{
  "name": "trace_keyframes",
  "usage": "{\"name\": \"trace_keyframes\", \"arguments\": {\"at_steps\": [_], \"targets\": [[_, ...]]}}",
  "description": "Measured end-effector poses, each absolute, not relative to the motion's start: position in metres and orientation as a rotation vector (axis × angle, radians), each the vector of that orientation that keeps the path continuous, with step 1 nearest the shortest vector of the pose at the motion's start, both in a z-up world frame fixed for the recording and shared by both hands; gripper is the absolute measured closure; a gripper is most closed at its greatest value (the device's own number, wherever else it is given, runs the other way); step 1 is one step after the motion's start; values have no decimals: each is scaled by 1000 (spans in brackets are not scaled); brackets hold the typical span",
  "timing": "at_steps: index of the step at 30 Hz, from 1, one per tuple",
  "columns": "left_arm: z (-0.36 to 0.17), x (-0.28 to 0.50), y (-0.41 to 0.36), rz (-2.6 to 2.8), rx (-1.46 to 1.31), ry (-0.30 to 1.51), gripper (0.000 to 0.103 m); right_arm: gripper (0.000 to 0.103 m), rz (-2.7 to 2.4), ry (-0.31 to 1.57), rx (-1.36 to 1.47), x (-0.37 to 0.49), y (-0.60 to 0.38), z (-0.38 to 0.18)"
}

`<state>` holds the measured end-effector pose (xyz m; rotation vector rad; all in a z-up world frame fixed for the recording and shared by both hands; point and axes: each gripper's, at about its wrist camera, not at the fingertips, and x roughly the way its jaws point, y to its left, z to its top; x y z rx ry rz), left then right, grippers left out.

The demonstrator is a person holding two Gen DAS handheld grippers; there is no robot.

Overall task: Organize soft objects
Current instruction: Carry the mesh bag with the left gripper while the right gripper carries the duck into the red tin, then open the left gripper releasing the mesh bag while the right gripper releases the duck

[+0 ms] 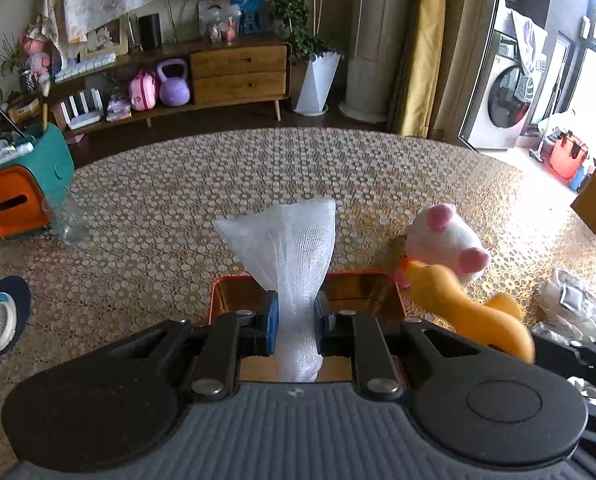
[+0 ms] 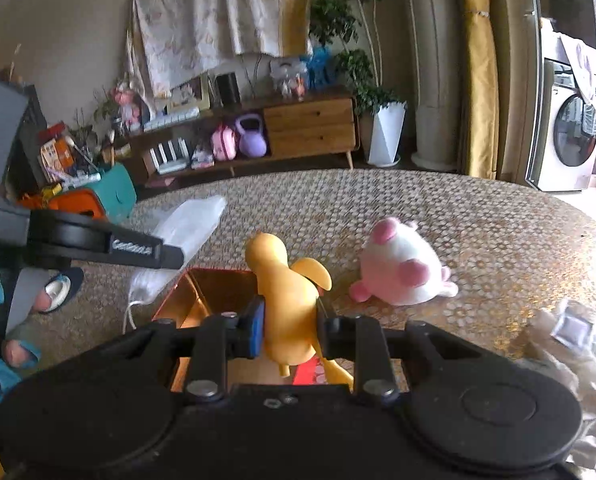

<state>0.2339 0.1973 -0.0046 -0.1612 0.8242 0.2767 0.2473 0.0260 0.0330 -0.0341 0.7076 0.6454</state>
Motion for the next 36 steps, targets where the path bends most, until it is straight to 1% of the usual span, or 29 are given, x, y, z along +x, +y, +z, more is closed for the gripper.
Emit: {"name": "trace_keyframes", "arguments": {"at_steps": [6,11,15,24,33,36], "targets": [[-42,247,209,283,-148,904,85,77,643,792,-86,255,63,6],[-72,253,224,270,-184,980,85,77,659,832,-194,255,93,-12],[-88,257,229,271,-179,1011,85,77,690,857,-272,251,111,-26],[-110,268,229,240,-172,1070,86,76,745,928,-347,253,125,-47],[-121,274,226,217,-158,1102,85,68,765,931,-364,251,126,-51],[-122,275,227,213,-167,1100,84,63,779,937,-349,252,127,-51]]}}
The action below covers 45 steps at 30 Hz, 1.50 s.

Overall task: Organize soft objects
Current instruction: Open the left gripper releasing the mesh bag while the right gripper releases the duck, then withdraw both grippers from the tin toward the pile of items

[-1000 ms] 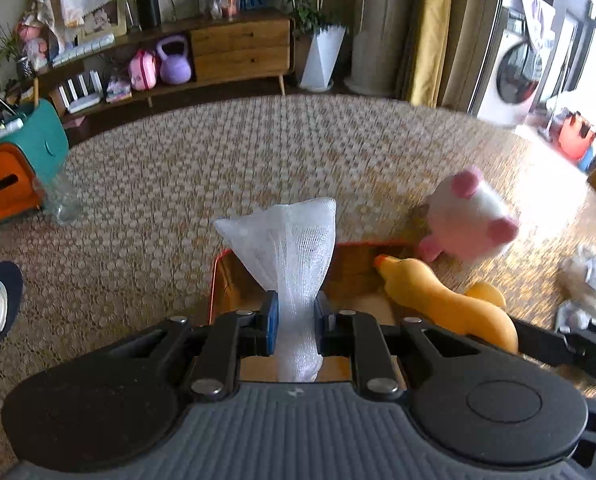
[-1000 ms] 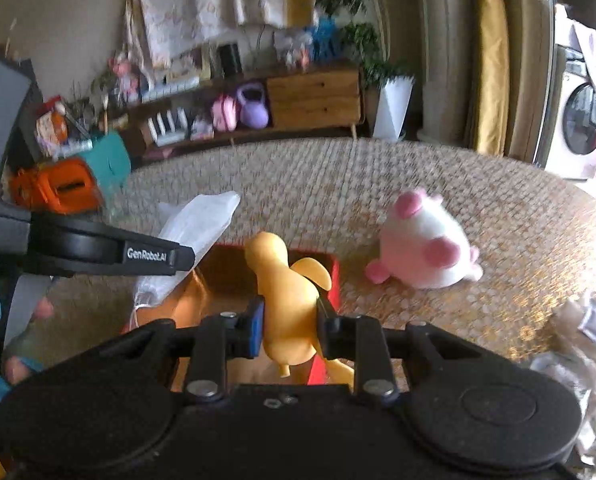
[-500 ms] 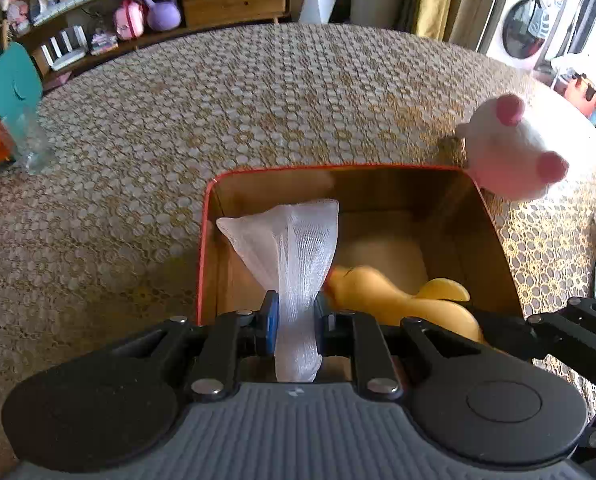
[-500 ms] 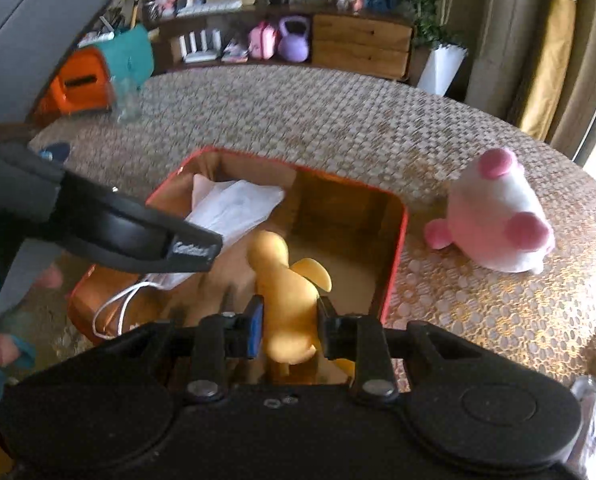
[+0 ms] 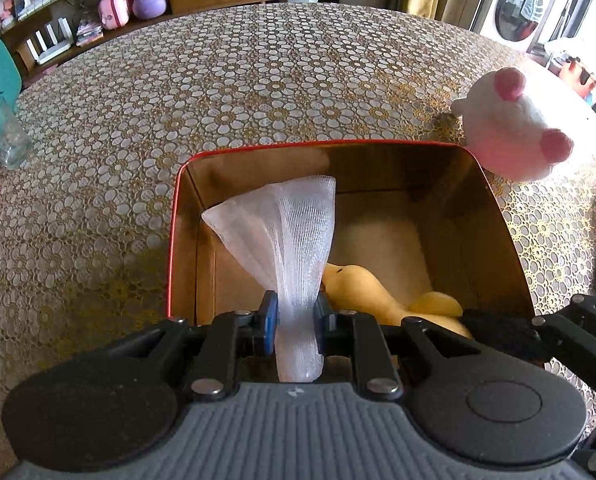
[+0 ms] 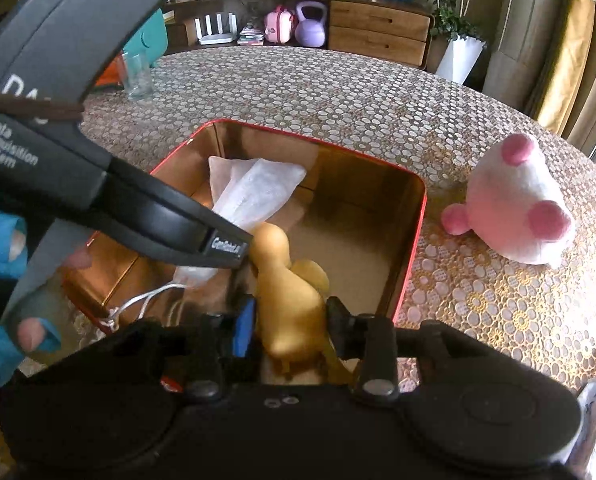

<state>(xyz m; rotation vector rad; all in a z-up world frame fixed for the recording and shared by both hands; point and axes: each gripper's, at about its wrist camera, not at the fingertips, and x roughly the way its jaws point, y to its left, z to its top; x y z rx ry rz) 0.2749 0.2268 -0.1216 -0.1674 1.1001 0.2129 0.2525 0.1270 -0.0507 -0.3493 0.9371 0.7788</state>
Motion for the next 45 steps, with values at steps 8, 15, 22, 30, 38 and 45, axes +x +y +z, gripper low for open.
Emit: {"name": "trace_keyframes", "arguments": {"at_steps": [8,15,22,30,38,45], "targets": [[-114,271,226,224,-163,1089,67,52,795,915,-312,247,114,-39],[-101,263,225,243,-189,1050,39,48,799,894,-266,242,99,-24],[-66,248,203,237,-126,958,32,39,805,829,-198,231,66,5],[-34,227,169,168,-116,866,30,31,785,752,-110,219,14,34],[-13,210,132,110,-75,780,24,21,724,698,-14,213,-46,50],[0,198,96,35,-88,713,19,15,652,666,53,209,-98,52]]}}
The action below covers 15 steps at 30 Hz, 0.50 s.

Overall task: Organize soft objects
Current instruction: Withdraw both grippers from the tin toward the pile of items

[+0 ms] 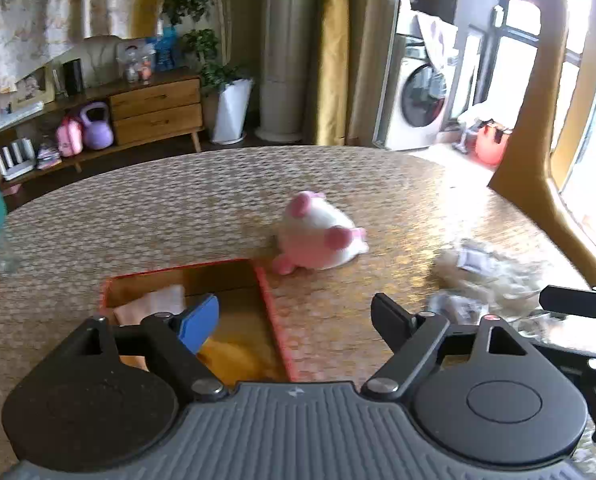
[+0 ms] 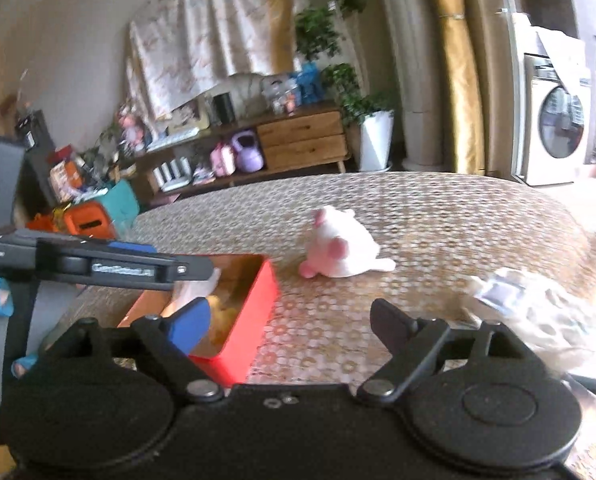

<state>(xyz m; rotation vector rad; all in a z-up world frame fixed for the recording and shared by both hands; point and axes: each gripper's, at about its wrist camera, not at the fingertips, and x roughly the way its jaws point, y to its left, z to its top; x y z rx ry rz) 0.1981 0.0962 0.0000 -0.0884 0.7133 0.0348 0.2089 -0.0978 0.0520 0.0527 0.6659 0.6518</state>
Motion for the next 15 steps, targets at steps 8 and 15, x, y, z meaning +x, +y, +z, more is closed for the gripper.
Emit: {"name": "trace_keyframes", "arguments": {"at_steps": [8,15], "targets": [[-2,201,56,-53,-106,694,16,9,539,649,123,216,-166,48],[-9,208,19,-132,-120,691,1,8,442,640,154,236,-214,44]]}}
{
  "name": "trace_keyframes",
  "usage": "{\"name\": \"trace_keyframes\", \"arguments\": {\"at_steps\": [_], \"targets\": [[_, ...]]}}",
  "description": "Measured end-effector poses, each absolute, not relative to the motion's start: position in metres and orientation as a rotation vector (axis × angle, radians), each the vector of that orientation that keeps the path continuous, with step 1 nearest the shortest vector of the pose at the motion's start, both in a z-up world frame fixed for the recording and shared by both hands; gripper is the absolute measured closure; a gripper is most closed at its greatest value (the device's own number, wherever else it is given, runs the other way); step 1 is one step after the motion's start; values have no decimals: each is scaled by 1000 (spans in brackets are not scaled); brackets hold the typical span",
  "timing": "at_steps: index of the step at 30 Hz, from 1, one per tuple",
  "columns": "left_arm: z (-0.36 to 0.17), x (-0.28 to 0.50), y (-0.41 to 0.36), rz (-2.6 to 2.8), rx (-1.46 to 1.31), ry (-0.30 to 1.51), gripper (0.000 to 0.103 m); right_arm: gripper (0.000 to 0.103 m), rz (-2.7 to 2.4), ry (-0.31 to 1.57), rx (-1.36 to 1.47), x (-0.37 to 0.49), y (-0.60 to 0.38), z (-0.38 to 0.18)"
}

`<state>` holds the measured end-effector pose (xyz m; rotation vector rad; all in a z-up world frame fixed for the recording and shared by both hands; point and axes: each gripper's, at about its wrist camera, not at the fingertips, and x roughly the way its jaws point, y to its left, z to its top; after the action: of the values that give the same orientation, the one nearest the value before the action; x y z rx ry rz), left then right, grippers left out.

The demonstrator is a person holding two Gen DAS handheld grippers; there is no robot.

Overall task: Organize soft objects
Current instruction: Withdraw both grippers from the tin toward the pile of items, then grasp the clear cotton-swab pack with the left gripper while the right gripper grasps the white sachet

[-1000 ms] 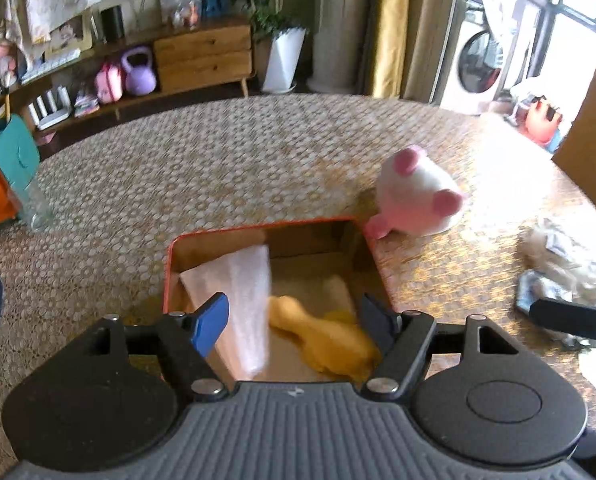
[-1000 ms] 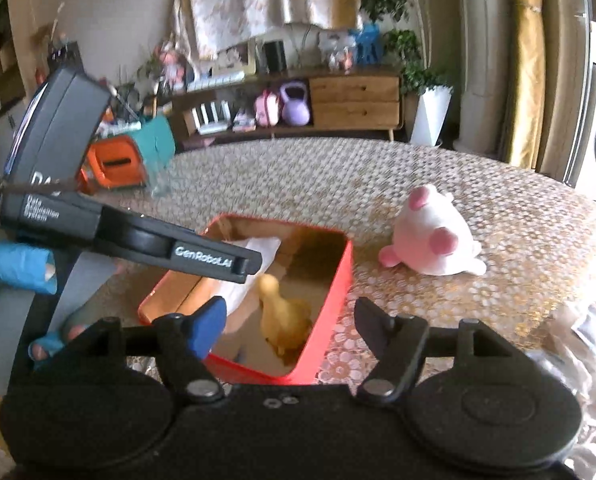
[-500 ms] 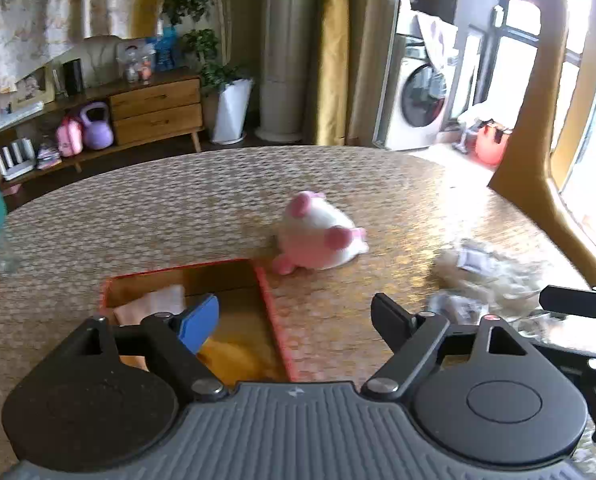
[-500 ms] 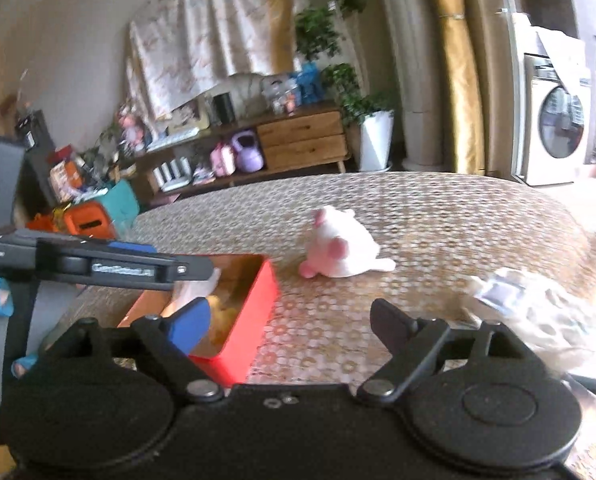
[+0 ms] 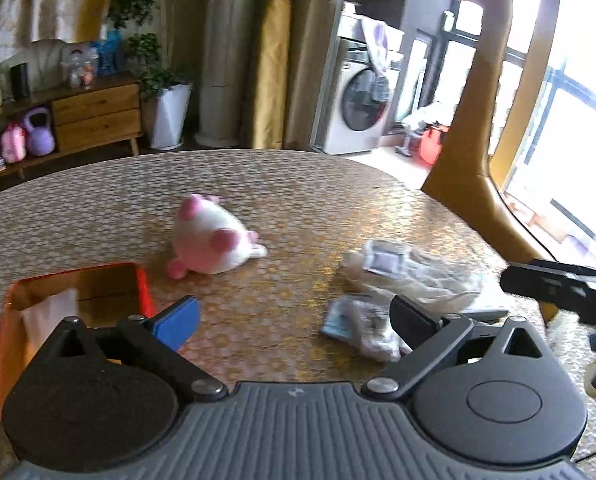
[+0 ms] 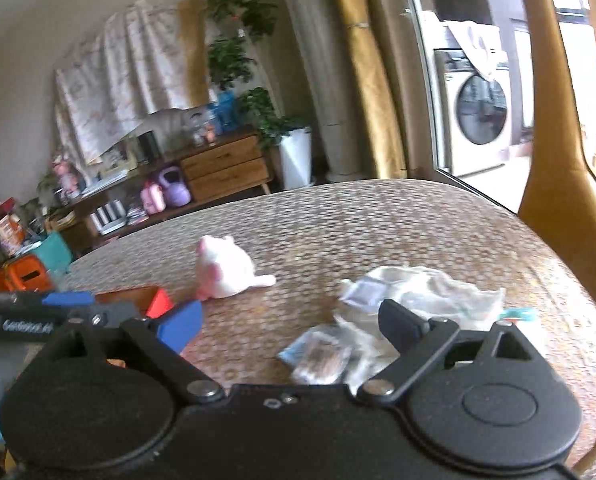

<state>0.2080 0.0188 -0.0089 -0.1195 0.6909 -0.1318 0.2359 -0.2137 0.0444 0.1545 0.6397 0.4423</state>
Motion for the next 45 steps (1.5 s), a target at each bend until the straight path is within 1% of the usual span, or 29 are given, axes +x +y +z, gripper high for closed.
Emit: {"name": "trace_keyframes", "arguments": {"at_steps": [6,10,13,18,23,33,36,45], "targets": [[-20,215,-16,-202,-77,670,1,8,403,655,167,255,-236,35],[-32,224,-39,-230,-31,687,1,8,395,681,172,275,-246,26],[-43,233,-54,-217,-16,726,1,8,401,710,173,291,-249,18],[-68,251,-66,-163,-68,791,1,8,418,767,172,317,-249,1],[-85,265,-83,-118,-38,816,1,8,432,813,144,340,-245,-15],[-119,294,-98,-114,-24,853,1,13,472,841,40,376,-228,-44],[-126,301,-99,-105,-19,856,1,17,494,851,27,387,-220,-53],[-142,312,-104,-105,17,858,2,17,547,858,-92,407,-195,-78]]}}
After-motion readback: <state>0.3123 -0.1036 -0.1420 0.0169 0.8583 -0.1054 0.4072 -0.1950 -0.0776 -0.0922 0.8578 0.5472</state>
